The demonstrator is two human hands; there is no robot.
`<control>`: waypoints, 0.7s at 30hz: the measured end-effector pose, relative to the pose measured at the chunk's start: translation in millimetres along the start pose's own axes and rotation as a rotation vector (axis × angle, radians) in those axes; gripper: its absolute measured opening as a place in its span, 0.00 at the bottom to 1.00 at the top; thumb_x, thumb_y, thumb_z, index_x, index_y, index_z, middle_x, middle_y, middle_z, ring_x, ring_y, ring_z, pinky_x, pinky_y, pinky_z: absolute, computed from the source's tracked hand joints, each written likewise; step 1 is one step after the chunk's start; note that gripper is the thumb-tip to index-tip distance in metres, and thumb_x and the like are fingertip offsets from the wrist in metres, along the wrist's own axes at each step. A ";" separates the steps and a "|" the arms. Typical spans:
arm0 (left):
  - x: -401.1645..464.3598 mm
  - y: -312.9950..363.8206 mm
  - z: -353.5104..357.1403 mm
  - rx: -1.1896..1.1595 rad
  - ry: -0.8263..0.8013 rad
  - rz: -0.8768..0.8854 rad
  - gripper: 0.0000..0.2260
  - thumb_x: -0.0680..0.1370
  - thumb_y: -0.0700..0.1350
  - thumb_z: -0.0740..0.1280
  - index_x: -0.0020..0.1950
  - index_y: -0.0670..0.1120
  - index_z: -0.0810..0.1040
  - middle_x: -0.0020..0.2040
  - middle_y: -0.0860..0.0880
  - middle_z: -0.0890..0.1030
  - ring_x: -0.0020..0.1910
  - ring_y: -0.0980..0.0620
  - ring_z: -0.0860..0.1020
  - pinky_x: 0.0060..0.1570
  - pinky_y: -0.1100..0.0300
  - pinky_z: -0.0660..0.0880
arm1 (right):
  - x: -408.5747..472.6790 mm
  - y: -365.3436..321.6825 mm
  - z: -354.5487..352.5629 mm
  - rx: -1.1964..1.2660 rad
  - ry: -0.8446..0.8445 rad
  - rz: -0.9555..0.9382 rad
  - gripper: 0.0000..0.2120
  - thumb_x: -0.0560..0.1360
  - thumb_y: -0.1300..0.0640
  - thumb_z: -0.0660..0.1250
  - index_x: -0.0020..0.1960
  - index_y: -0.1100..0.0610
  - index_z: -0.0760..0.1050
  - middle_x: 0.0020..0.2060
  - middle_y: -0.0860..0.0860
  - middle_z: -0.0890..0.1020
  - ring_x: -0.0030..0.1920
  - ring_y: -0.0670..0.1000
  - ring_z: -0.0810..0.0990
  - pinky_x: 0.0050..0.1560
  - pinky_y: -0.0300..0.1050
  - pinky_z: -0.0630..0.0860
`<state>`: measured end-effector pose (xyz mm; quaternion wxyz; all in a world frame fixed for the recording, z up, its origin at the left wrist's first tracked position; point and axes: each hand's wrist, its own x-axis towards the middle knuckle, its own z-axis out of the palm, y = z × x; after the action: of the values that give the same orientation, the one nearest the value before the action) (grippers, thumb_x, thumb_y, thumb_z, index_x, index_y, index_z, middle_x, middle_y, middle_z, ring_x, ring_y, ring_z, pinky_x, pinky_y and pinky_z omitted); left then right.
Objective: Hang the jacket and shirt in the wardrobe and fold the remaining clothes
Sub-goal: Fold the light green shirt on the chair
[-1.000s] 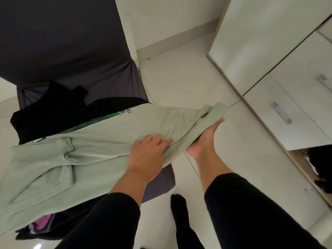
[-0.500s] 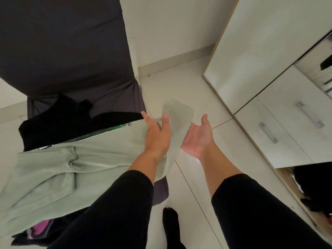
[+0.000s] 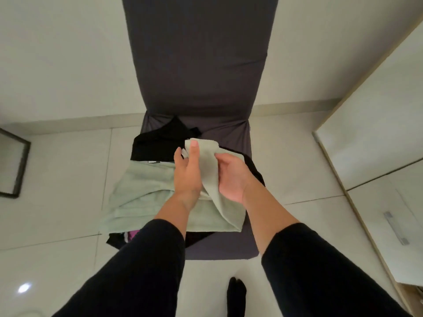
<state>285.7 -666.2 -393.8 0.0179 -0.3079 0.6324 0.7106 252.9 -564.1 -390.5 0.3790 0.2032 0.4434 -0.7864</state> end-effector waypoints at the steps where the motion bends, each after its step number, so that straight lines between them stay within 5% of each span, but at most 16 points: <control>1: 0.4 3.2 -14.1 -0.022 0.030 -0.016 0.43 0.67 0.74 0.57 0.77 0.54 0.55 0.73 0.49 0.67 0.70 0.48 0.67 0.69 0.45 0.66 | 2.6 7.4 15.5 -0.046 -0.010 0.001 0.17 0.82 0.56 0.53 0.63 0.62 0.74 0.57 0.58 0.80 0.56 0.55 0.78 0.58 0.48 0.74; 6: 15.0 4.5 -86.6 -0.077 0.150 -0.046 0.48 0.57 0.80 0.51 0.72 0.57 0.62 0.70 0.49 0.71 0.68 0.46 0.71 0.67 0.43 0.67 | 19.2 40.4 82.8 -0.376 -0.074 -0.065 0.17 0.81 0.66 0.51 0.64 0.64 0.73 0.46 0.56 0.80 0.41 0.52 0.79 0.37 0.39 0.78; 9: 12.9 14.1 -123.7 -0.115 0.195 0.021 0.43 0.62 0.78 0.53 0.72 0.57 0.62 0.67 0.50 0.73 0.65 0.47 0.73 0.65 0.44 0.69 | 31.7 59.3 117.7 -0.540 -0.104 -0.108 0.17 0.80 0.68 0.51 0.61 0.63 0.75 0.46 0.58 0.80 0.42 0.54 0.78 0.43 0.43 0.76; 13: 20.6 10.0 -173.8 -0.307 0.330 0.068 0.36 0.68 0.73 0.56 0.71 0.55 0.65 0.66 0.52 0.73 0.64 0.50 0.73 0.66 0.47 0.69 | 53.4 89.0 156.9 -0.693 -0.145 -0.184 0.16 0.78 0.70 0.56 0.61 0.60 0.76 0.43 0.54 0.81 0.38 0.48 0.81 0.40 0.38 0.79; 16: 40.4 -34.3 -209.8 -0.369 0.331 -0.148 0.45 0.60 0.79 0.59 0.69 0.53 0.69 0.64 0.50 0.77 0.61 0.48 0.76 0.64 0.45 0.70 | 77.5 124.1 153.1 -1.176 -0.107 -0.302 0.18 0.76 0.68 0.62 0.63 0.55 0.78 0.59 0.52 0.79 0.60 0.51 0.77 0.62 0.40 0.72; 19: 68.7 -92.0 -232.2 -0.391 0.295 -0.369 0.51 0.53 0.77 0.69 0.70 0.52 0.68 0.64 0.47 0.77 0.60 0.43 0.77 0.61 0.43 0.71 | 93.5 154.7 134.8 -1.198 -0.094 -0.220 0.23 0.74 0.74 0.57 0.58 0.55 0.81 0.59 0.50 0.81 0.61 0.49 0.78 0.66 0.45 0.72; 21: 60.2 -82.3 -229.2 -0.319 0.341 -0.378 0.42 0.60 0.68 0.74 0.68 0.49 0.67 0.60 0.47 0.78 0.57 0.44 0.78 0.60 0.45 0.74 | 102.8 155.5 132.4 -1.163 -0.009 -0.244 0.24 0.71 0.75 0.56 0.55 0.55 0.82 0.54 0.49 0.83 0.56 0.48 0.80 0.62 0.47 0.76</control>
<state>366.2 -880.2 -497.0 -0.0056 -0.5340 0.4381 0.7231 311.0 -769.3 -472.9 0.3369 -0.0934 0.8201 -0.4530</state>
